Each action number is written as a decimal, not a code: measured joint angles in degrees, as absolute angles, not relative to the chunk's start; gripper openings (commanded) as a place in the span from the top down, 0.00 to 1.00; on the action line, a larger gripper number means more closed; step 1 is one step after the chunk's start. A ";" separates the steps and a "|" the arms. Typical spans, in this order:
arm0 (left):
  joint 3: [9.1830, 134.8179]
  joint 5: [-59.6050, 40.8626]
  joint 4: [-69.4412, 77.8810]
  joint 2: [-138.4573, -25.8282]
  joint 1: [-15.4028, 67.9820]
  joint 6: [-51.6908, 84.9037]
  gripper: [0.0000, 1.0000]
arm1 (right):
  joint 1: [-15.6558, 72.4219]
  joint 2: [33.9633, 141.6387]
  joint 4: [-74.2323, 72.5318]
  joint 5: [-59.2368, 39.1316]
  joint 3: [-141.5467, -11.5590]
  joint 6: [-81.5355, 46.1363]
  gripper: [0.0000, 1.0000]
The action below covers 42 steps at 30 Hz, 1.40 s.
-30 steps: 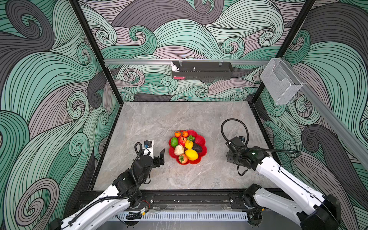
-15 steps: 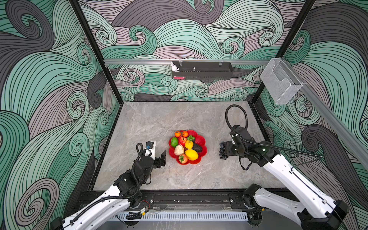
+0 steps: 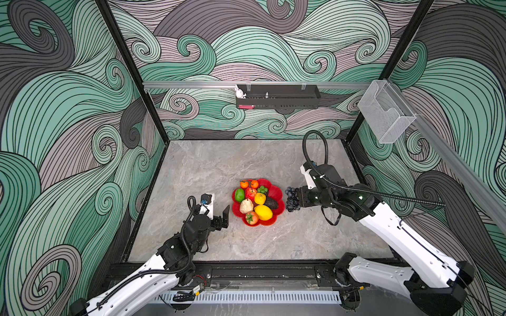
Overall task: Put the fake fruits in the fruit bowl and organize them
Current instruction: 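Carry the grapes over the bowl with the right gripper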
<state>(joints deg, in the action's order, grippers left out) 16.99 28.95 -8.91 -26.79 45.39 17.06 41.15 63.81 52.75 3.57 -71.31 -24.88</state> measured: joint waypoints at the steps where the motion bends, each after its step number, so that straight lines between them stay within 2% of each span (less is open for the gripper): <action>1: 16.99 28.97 -8.91 -26.79 45.39 17.06 0.01 | 41.63 64.18 52.66 3.55 -71.79 -24.80 1.00; 17: 16.95 28.97 -8.23 -27.62 45.39 17.06 0.01 | 47.64 70.81 52.34 4.64 -75.42 -24.10 1.00; 42: 16.95 28.93 -8.14 -27.59 45.39 17.12 0.01 | 44.03 82.54 47.31 7.46 -74.48 -20.71 1.00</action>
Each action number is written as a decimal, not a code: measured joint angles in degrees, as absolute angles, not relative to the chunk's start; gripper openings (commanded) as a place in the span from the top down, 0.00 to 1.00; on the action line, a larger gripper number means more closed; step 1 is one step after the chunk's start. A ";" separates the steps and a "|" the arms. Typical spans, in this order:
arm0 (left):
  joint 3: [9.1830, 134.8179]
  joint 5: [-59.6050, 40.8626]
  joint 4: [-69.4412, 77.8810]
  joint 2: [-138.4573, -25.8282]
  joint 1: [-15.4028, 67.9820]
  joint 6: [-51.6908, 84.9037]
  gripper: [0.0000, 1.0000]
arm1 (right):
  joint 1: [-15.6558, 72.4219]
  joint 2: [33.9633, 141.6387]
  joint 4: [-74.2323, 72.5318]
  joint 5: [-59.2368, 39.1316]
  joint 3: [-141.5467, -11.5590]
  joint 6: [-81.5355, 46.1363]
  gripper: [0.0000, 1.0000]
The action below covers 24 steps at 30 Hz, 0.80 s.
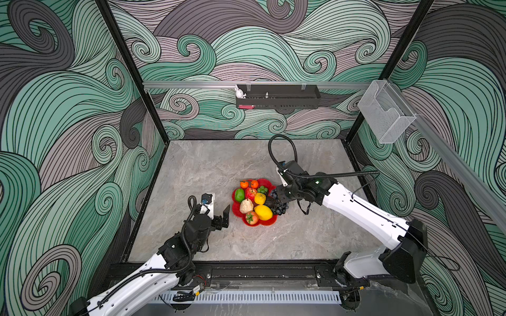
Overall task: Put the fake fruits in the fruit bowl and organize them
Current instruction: 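Carry the grapes over the bowl with the right gripper, then lower the grapes onto the bowl's side nearest the right gripper and open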
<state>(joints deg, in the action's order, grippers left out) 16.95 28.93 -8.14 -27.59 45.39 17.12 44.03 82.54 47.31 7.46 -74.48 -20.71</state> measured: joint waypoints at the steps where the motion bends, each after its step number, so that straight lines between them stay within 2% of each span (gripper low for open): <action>1: 16.95 28.93 -8.14 -27.57 45.39 17.12 0.01 | 43.77 83.11 47.22 7.44 -74.85 -20.47 1.00; 24: 16.95 28.93 -8.14 -27.51 45.39 17.12 0.01 | 40.73 101.51 43.46 4.40 -84.82 -18.17 1.00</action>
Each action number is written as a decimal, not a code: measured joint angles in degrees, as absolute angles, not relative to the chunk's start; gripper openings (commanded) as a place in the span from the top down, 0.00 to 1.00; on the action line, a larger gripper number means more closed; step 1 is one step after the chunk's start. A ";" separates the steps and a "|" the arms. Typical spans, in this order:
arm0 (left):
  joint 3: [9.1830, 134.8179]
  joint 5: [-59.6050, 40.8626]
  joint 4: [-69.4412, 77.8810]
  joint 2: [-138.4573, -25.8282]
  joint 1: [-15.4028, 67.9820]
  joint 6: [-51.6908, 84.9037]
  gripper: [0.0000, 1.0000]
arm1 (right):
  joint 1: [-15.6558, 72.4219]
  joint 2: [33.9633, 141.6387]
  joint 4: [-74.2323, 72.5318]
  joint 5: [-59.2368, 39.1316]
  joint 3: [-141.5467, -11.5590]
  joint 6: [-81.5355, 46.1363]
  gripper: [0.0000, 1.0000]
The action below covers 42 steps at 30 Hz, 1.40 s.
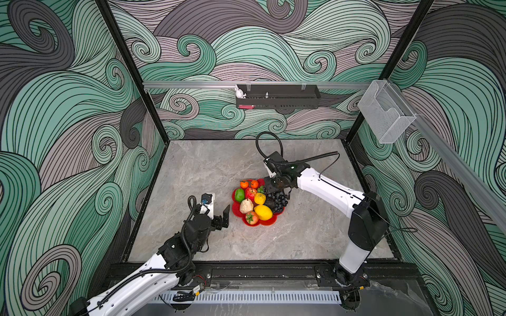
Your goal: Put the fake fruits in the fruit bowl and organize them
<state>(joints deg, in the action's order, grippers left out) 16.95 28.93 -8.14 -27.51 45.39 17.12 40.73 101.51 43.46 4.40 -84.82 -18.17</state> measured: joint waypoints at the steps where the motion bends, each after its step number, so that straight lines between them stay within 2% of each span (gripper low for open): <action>1: 16.95 28.93 -8.14 -27.51 45.39 17.12 0.01 | 40.58 101.89 43.46 4.40 -84.84 -18.20 1.00; 3: 16.95 28.93 -8.14 -27.51 45.39 17.12 0.01 | 40.38 102.56 43.48 4.27 -85.12 -18.17 0.99; 14: 16.95 28.93 -8.14 -27.53 45.39 17.12 0.01 | 40.23 103.31 43.27 4.03 -86.56 -17.93 0.69; 23: 16.95 29.04 -8.12 -27.53 45.39 17.08 0.01 | 40.23 100.51 43.79 4.67 -86.52 -17.43 0.50; 27: 16.95 29.26 -8.12 -27.46 45.39 17.02 0.01 | 40.21 93.34 43.75 6.42 -84.97 -16.58 0.39; 36: 16.19 34.59 -7.25 -26.04 45.39 16.97 0.01 | 39.13 69.01 37.28 18.46 -69.34 -12.43 0.03; 42: 16.97 46.89 -1.83 -29.74 45.10 18.00 0.01 | 36.38 57.39 27.22 27.86 -55.96 -8.05 0.00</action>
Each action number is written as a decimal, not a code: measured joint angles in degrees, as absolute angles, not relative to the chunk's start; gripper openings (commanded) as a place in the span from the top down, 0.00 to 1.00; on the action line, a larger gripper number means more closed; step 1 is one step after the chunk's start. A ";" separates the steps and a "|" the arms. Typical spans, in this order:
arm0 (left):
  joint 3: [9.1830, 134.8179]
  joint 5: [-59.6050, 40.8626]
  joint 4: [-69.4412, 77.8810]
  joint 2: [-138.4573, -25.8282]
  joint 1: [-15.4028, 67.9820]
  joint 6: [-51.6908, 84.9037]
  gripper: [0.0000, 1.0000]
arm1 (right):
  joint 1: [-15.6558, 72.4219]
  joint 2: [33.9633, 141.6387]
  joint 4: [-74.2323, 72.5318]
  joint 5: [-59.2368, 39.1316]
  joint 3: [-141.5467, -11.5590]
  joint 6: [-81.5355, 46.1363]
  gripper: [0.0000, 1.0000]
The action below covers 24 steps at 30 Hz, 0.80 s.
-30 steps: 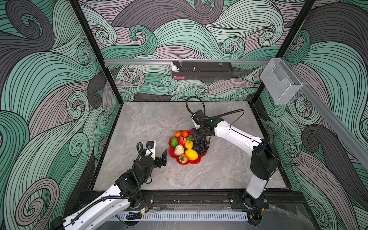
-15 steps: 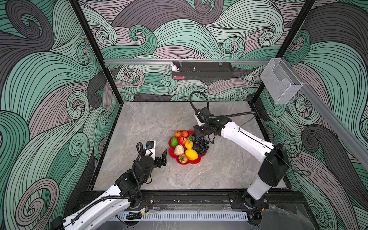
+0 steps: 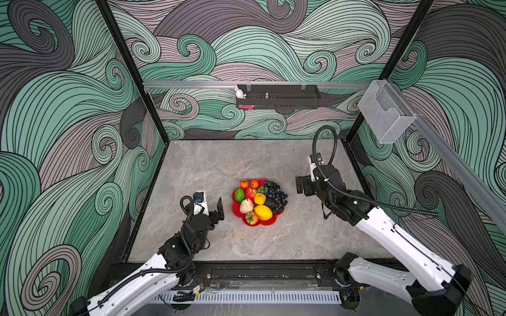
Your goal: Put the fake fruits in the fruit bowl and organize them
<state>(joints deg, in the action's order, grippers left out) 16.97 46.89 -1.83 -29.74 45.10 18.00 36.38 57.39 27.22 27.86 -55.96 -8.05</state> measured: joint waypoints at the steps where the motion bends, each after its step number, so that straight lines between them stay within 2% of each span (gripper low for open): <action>1: 17.04 48.73 0.12 -31.22 44.71 17.61 0.01 | 35.79 55.86 24.91 29.19 -53.54 -7.16 0.00; 5: 17.78 53.17 6.52 -36.73 42.41 15.40 0.01 | 34.11 53.67 19.31 33.01 -48.23 -5.04 0.00; 7: 20.47 52.95 6.33 -42.13 36.91 15.64 0.01 | 31.86 51.99 9.98 33.67 -42.26 -3.38 0.00; 10: 25.36 52.66 8.67 -52.07 26.85 15.64 0.01 | 26.28 51.03 4.16 34.83 -34.00 -2.70 0.00; 18: 25.26 45.30 12.29 -61.65 11.31 14.79 0.01 | 16.27 62.70 -7.27 35.86 -26.89 -1.48 0.00; 24: 25.23 38.30 19.00 -71.77 5.56 12.21 0.01 | 11.35 69.45 -15.31 34.22 -25.12 -1.58 0.00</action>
<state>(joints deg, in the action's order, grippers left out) 25.23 38.30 19.00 -71.77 5.56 12.21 11.35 69.45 -15.31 34.22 -25.12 -1.58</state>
